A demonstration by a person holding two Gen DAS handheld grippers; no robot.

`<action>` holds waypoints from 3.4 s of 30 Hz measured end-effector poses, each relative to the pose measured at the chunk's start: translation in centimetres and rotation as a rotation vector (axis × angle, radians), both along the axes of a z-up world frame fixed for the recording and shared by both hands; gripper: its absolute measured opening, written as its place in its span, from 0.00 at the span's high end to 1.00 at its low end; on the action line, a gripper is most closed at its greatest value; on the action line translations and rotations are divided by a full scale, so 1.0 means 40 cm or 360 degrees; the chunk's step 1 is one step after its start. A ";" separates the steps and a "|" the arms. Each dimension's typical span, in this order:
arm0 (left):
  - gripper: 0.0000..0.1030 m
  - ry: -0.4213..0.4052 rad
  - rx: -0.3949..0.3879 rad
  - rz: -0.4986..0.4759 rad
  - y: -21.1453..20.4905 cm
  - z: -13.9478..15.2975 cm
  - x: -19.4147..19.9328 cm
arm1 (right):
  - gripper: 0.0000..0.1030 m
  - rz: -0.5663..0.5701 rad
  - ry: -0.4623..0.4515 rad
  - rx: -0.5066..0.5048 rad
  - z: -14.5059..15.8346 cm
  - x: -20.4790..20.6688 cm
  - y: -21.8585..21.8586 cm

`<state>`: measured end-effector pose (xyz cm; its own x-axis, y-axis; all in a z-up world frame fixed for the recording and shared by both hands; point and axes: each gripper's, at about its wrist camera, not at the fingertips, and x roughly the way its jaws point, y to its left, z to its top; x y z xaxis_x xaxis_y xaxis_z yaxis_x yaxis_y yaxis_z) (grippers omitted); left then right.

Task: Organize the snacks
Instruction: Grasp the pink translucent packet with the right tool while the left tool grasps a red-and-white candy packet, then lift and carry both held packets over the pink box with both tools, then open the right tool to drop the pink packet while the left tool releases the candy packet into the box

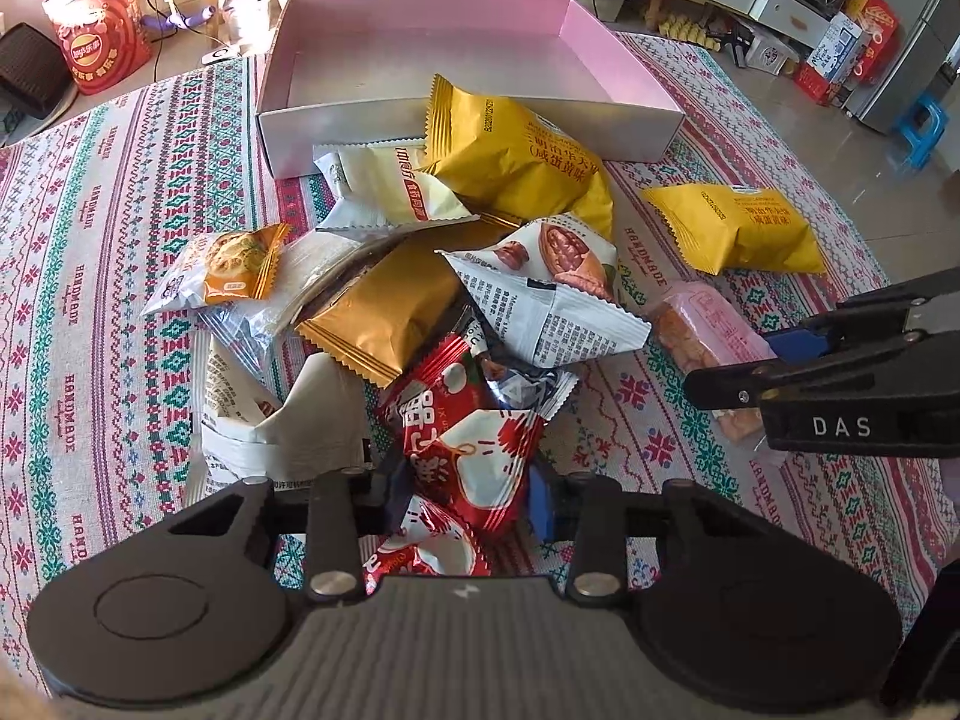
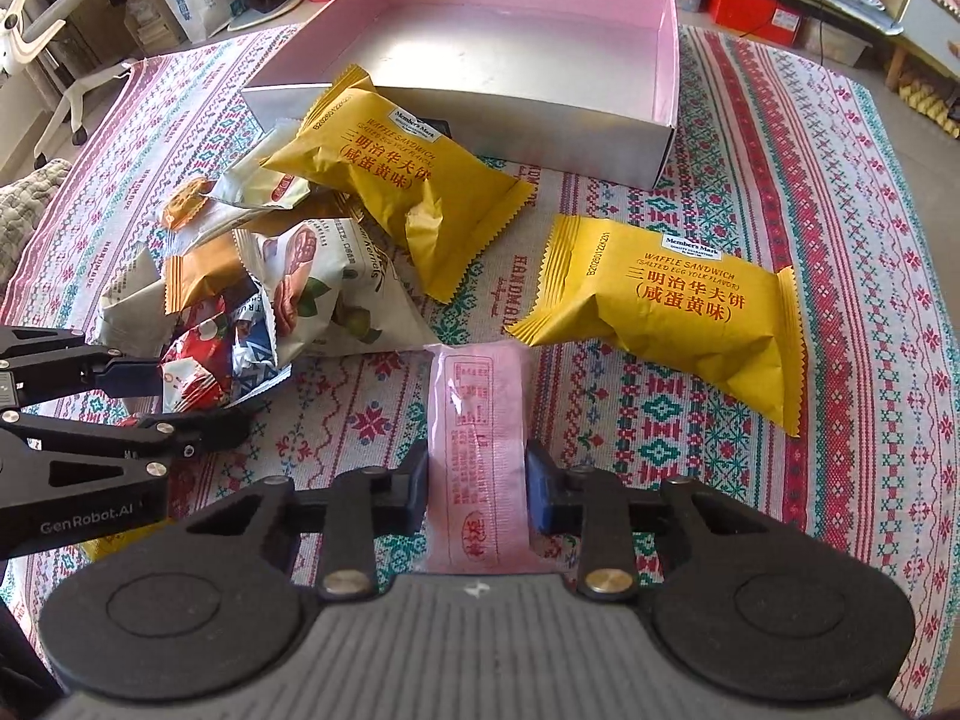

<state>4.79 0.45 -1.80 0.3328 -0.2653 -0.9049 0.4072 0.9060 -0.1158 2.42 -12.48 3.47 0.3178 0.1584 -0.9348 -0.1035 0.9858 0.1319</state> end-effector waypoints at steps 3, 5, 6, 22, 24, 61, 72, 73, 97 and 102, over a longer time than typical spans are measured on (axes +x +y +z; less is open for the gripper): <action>0.64 -0.0009 -0.0013 -0.0003 0.011 0.016 -0.009 | 0.72 0.0004 -0.0027 0.0015 0.013 -0.005 -0.001; 0.65 -0.0012 -0.0026 -0.0007 0.020 0.029 -0.017 | 0.72 0.0000 -0.0050 0.0029 0.024 -0.006 -0.002; 0.66 -0.0015 -0.0030 -0.0011 0.025 0.034 -0.021 | 0.72 -0.0004 -0.0058 0.0038 0.029 -0.006 -0.004; 0.67 -0.0082 -0.0144 0.0026 0.085 0.121 -0.067 | 0.72 -0.0043 -0.0176 0.0149 0.094 -0.023 -0.027; 0.69 -0.0091 -0.0172 0.0038 0.085 0.132 -0.064 | 0.72 -0.0040 -0.0188 0.0158 0.102 -0.023 -0.029; 0.57 -0.0115 0.0018 -0.0011 0.021 0.003 -0.004 | 0.72 0.0017 -0.0103 0.0126 0.062 -0.028 0.002; 0.65 -0.0168 -0.0014 -0.0018 0.033 0.066 -0.024 | 0.72 -0.0007 -0.0153 0.0155 0.088 -0.026 -0.009; 0.65 -0.0179 -0.0030 -0.0021 0.035 0.077 -0.028 | 0.72 -0.0009 -0.0160 0.0159 0.092 -0.026 -0.011; 0.64 -0.0424 -0.0087 0.0036 -0.009 0.159 0.268 | 0.72 -0.0152 -0.0375 0.0188 0.141 0.243 -0.062; 0.64 -0.0448 -0.0091 0.0104 -0.014 0.103 0.334 | 0.72 -0.0204 -0.0440 0.0185 0.105 0.295 -0.075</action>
<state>18.14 -0.11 2.31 0.5869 -0.2829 -0.7587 0.3717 0.9265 -0.0579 14.22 -15.46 7.68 0.5814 0.2017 -0.7882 -0.0274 0.9731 0.2288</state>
